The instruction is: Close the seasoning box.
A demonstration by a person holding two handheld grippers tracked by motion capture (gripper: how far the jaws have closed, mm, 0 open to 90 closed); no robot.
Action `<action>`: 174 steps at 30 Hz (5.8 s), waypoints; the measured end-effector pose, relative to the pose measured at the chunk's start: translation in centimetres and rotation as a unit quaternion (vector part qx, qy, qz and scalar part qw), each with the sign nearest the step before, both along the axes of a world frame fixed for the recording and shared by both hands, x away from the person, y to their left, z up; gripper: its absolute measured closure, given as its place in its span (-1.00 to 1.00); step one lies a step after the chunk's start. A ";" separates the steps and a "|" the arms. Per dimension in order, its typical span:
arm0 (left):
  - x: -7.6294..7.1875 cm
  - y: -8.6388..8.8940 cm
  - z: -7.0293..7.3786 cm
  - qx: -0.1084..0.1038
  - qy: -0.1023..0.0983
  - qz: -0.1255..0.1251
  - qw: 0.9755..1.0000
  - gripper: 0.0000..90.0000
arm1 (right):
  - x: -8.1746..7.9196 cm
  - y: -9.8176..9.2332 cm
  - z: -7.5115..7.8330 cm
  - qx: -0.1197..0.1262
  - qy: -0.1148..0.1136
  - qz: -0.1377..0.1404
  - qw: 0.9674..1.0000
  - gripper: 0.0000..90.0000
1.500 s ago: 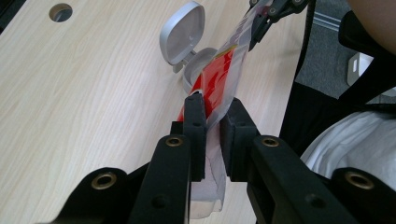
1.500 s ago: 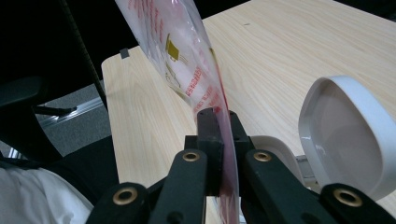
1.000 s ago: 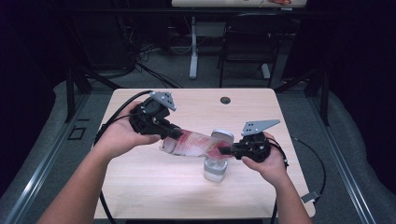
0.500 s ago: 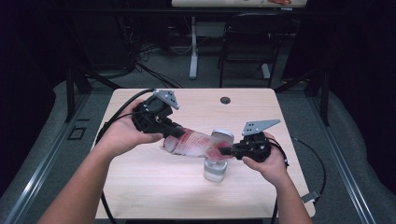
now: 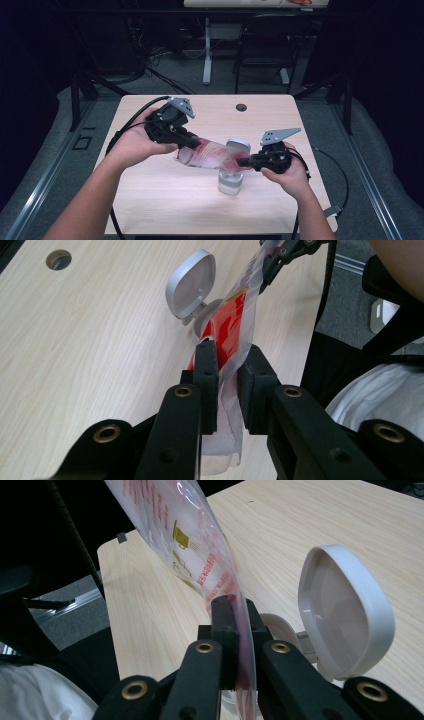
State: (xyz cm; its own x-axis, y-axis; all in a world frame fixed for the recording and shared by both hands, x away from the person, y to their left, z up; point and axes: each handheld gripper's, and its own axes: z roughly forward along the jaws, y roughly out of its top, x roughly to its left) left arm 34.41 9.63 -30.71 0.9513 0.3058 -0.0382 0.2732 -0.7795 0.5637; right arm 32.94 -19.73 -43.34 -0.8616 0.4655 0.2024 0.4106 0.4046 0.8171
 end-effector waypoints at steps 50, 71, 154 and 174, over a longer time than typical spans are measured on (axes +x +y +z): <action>-0.7 5.1 -2.0 -0.047 0.010 0.032 0.998 0.81 | -0.3 1.8 0.1 0.036 -0.019 0.012 0.999 0.86; -1.0 7.1 -3.7 -0.074 0.014 0.046 0.996 0.81 | -1.0 1.7 -1.7 0.043 -0.043 0.002 0.998 0.77; -1.3 11.9 -12.7 -0.158 0.033 0.077 0.984 0.70 | 0.0 2.3 -0.8 0.030 -0.035 0.001 0.999 1.00; -1.4 12.2 -14.9 -0.127 0.027 0.077 0.989 0.71 | 0.1 4.2 1.0 -0.004 -0.043 0.003 0.999 1.00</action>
